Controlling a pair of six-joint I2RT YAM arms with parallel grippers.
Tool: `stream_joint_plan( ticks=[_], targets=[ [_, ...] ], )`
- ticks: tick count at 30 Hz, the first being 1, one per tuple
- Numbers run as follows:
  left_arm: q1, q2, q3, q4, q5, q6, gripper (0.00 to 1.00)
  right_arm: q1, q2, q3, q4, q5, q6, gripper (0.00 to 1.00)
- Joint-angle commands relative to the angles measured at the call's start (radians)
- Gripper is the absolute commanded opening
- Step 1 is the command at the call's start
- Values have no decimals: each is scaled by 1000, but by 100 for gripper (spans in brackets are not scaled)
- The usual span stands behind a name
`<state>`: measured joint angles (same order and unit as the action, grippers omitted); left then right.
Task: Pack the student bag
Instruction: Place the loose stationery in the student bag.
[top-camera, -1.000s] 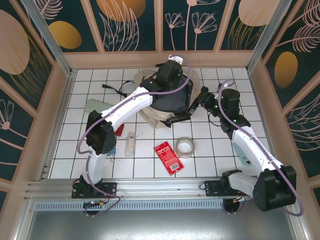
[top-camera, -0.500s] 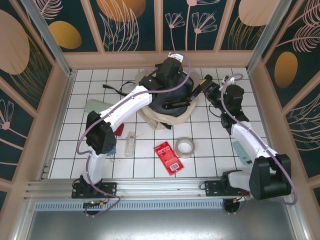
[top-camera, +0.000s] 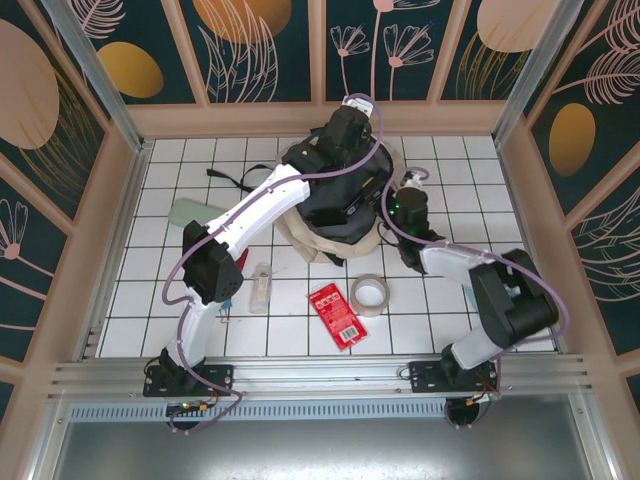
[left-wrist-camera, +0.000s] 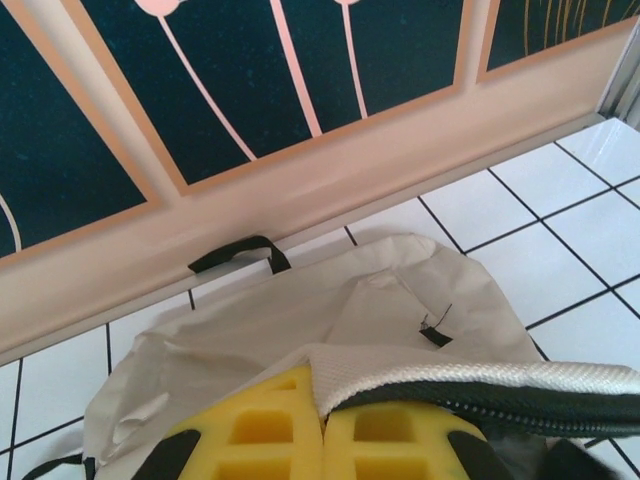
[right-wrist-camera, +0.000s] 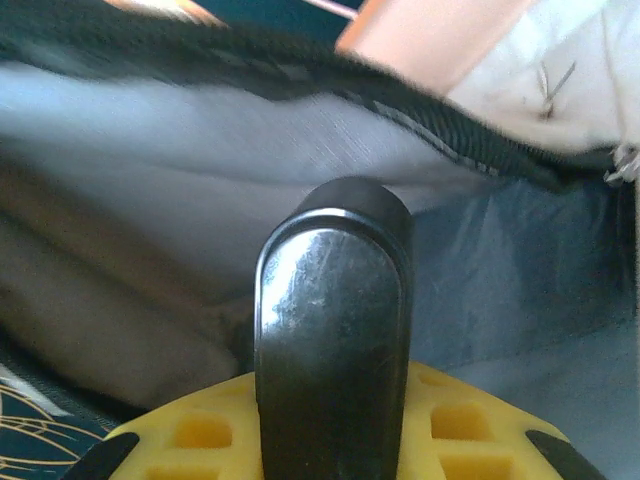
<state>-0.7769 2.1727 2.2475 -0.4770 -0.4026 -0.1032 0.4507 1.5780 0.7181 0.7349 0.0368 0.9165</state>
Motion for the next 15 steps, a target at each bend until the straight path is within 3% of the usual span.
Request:
stream_joint_plan(
  ticks=[1, 9, 15],
  targets=[
    [1, -6, 54, 37, 35, -34, 0, 36, 84, 96, 161, 24, 21, 0],
    [1, -41, 13, 49, 66, -47, 0, 14, 303, 299, 60, -17, -1, 0],
    [1, -52, -12, 57, 70, -51, 0, -58, 397, 385, -43, -161, -5, 22]
  ],
)
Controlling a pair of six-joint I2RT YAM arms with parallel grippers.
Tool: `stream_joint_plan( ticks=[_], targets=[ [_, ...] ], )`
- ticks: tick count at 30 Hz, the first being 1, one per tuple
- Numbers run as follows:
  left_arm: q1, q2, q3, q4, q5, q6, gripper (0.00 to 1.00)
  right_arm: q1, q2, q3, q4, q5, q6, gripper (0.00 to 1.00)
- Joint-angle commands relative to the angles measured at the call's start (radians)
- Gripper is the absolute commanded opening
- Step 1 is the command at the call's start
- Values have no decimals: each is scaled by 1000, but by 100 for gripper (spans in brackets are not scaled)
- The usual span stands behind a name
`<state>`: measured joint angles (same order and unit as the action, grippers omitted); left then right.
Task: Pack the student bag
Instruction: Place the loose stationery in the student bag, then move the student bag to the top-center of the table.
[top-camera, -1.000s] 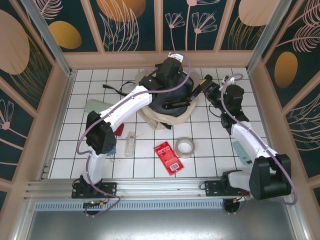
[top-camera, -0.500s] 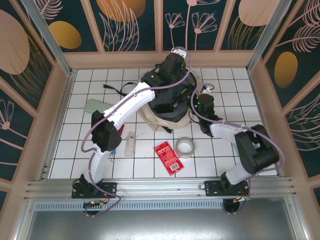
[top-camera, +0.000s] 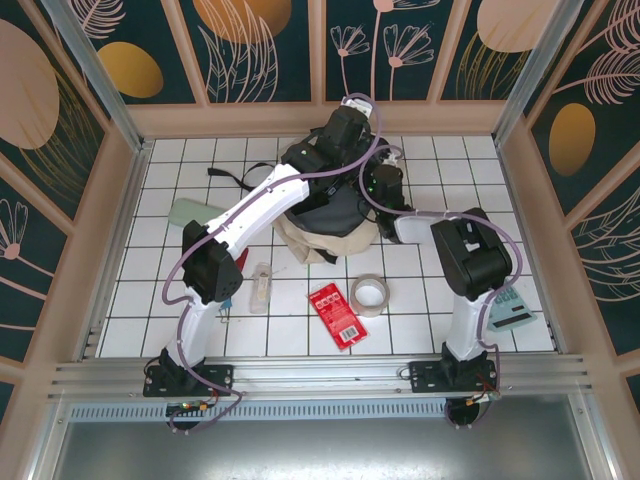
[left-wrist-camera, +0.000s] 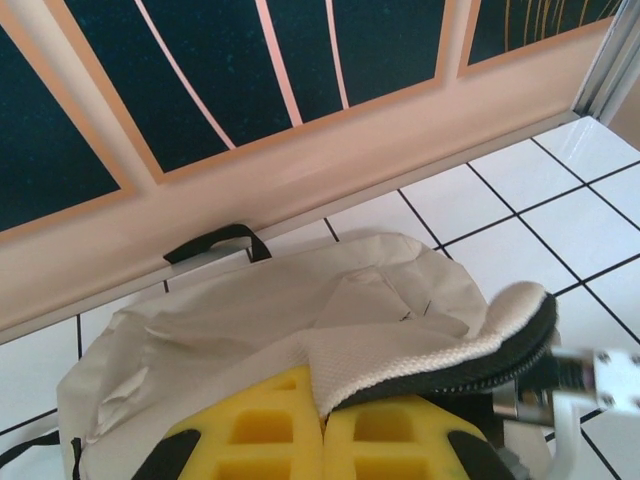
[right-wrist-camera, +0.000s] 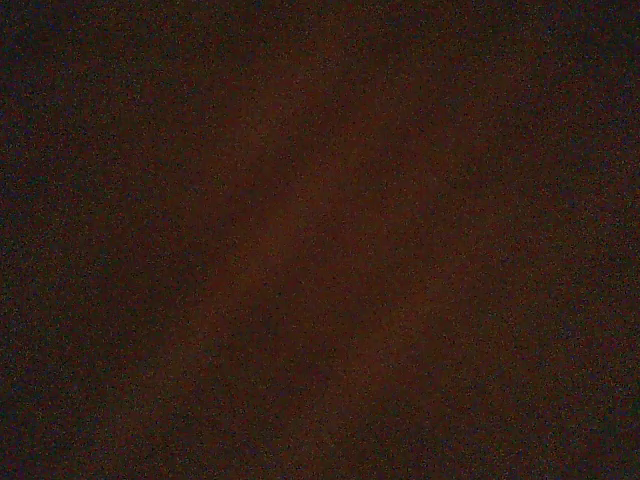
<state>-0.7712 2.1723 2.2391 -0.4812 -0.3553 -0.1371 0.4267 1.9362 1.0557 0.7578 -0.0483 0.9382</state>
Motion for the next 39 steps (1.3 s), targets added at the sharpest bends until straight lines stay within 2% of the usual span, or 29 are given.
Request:
stream_joint_plan(
  ticks=[1, 4, 6, 12, 17, 22, 24, 25, 27, 28, 36, 39],
  targets=[
    [-5, -50, -4, 61, 22, -18, 0, -45, 52, 52, -72, -103, -28, 22],
    [-5, -44, -4, 63, 23, -19, 0, -69, 70, 54, -92, -165, -26, 28],
    [-5, -40, -4, 63, 20, -18, 0, -76, 78, 53, -106, -201, -27, 35],
    [-5, -31, -4, 64, -25, -22, 0, -77, 67, -3, -146, -242, 43, 40],
    [-5, -26, -4, 67, -11, -27, 0, -75, 60, -57, -126, -260, 106, 47],
    [-4, -26, -9, 66, -11, -29, 0, -75, 30, -62, -173, -258, 75, 66],
    [-4, -26, -9, 67, -10, -30, 0, -76, 11, -58, -222, -243, 53, 80],
    [-5, -26, -9, 68, -10, -29, 0, -78, -1, -54, -246, -240, 36, 82],
    [-5, -26, -10, 68, -17, -30, 0, -78, -27, -45, -306, -225, 9, 97],
    [-5, -23, -10, 69, -18, -29, 0, -78, -41, -40, -340, -215, -8, 99],
    [-5, -25, -15, 75, -22, -35, 0, -77, -155, 2, -575, -131, -123, 99],
    [-5, -28, -15, 78, -34, -36, 0, -77, -182, -7, -609, -125, -140, 99]
  ],
)
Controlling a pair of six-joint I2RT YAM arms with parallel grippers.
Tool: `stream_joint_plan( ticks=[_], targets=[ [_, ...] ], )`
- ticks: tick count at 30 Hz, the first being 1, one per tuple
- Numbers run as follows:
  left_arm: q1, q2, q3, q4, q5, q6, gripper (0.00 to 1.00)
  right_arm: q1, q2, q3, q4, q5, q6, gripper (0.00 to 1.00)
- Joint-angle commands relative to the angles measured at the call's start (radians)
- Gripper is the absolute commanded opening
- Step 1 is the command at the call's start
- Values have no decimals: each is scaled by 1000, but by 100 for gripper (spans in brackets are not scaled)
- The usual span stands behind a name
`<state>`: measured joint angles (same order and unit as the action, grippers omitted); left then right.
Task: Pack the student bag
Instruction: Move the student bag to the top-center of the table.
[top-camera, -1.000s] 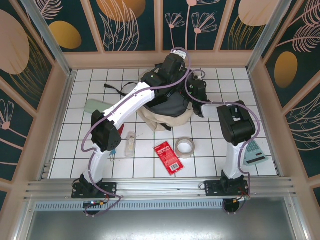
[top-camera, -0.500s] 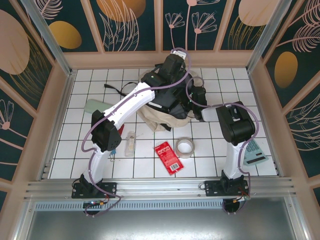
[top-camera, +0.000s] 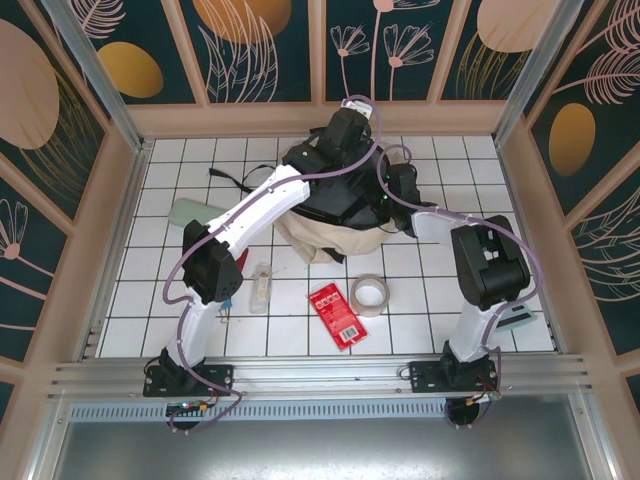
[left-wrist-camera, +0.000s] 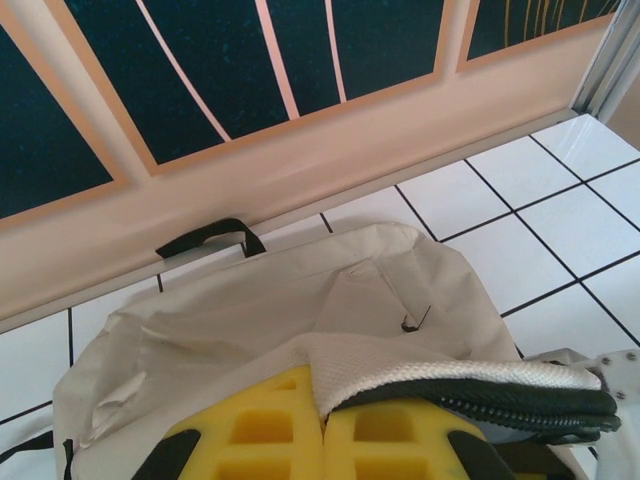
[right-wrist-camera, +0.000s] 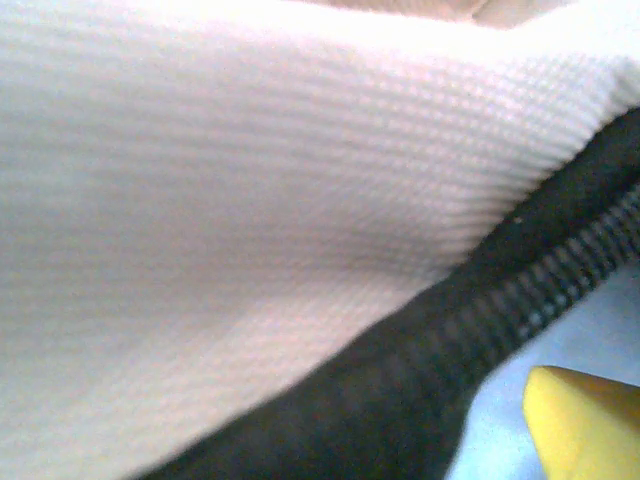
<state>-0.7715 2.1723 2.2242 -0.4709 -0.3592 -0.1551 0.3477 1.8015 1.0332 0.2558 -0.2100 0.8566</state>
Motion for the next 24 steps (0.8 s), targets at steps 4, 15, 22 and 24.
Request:
stream_joint_plan(
  ticks=[4, 15, 22, 24],
  targets=[
    [-4, -44, -2, 66, -37, -17, 0, -6, -56, 40, -155, 86, -136, 99],
    [-7, -127, -89, 94, 10, -42, 0, -129, 146, 311, -300, 90, -361, 99],
    [-7, -92, -107, 101, 11, -37, 0, -76, -20, 177, -152, -50, -373, 99],
    [-8, -83, -117, 105, 12, -42, 0, -60, -82, 119, -117, -57, -362, 99]
  ],
)
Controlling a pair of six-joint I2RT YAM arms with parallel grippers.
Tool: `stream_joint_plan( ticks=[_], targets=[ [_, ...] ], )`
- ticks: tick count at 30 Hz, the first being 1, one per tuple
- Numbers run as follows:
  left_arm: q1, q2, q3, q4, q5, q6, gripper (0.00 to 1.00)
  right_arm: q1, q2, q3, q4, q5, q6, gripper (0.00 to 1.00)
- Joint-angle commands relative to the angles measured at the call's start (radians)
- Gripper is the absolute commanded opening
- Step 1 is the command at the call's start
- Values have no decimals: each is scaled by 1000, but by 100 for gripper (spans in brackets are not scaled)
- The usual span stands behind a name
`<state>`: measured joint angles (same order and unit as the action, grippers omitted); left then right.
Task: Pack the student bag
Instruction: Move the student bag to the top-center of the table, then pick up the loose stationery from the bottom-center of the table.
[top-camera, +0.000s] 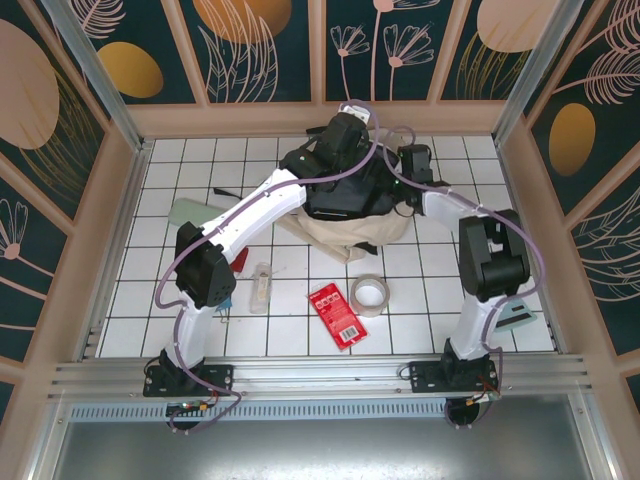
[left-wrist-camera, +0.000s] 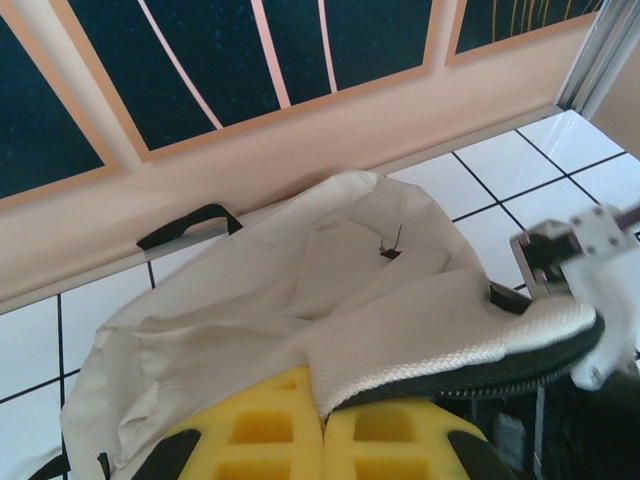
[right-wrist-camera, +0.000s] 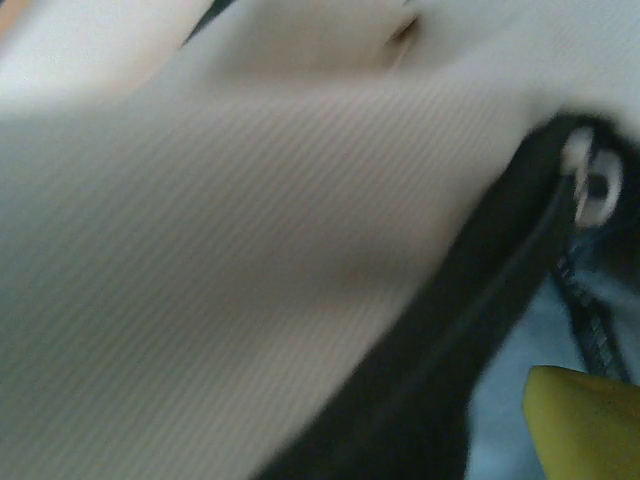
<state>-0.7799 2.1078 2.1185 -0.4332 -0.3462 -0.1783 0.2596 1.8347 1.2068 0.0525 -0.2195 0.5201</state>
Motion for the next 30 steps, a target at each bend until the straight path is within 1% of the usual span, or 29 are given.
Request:
stream_joint_plan(
  ticks=[1, 8, 11, 15, 16, 20, 22, 24, 26, 29, 30],
  targets=[
    [2, -17, -20, 72, -3, -21, 0, 34, -143, -82, 100, -49, -22, 99],
    [1, 4, -25, 81, -14, -25, 0, 63, -329, -252, 136, -63, -15, 99],
    [1, 7, -26, 83, -19, -26, 0, 98, -419, -319, 109, -32, -27, 99],
    [1, 11, -30, 82, -8, -27, 0, 179, -548, -410, 23, 64, -49, 98],
    [1, 7, -34, 82, -3, -26, 0, 198, -577, -431, 0, 87, -51, 97],
    [1, -21, -81, 108, 5, -21, 0, 262, -691, -533, -125, 172, -39, 87],
    [1, -34, -101, 122, 7, -17, 0, 282, -739, -572, -189, 196, -25, 80],
    [1, -42, -109, 125, 8, -13, 0, 310, -776, -607, -252, 206, -7, 72],
    [1, -43, -108, 125, 8, -11, 0, 327, -799, -631, -296, 207, 4, 60],
    [1, -49, -113, 125, 5, -10, 0, 348, -812, -653, -346, 192, 22, 45],
    [1, -51, -118, 127, 4, -10, 0, 355, -813, -657, -362, 193, 28, 44]
  ],
)
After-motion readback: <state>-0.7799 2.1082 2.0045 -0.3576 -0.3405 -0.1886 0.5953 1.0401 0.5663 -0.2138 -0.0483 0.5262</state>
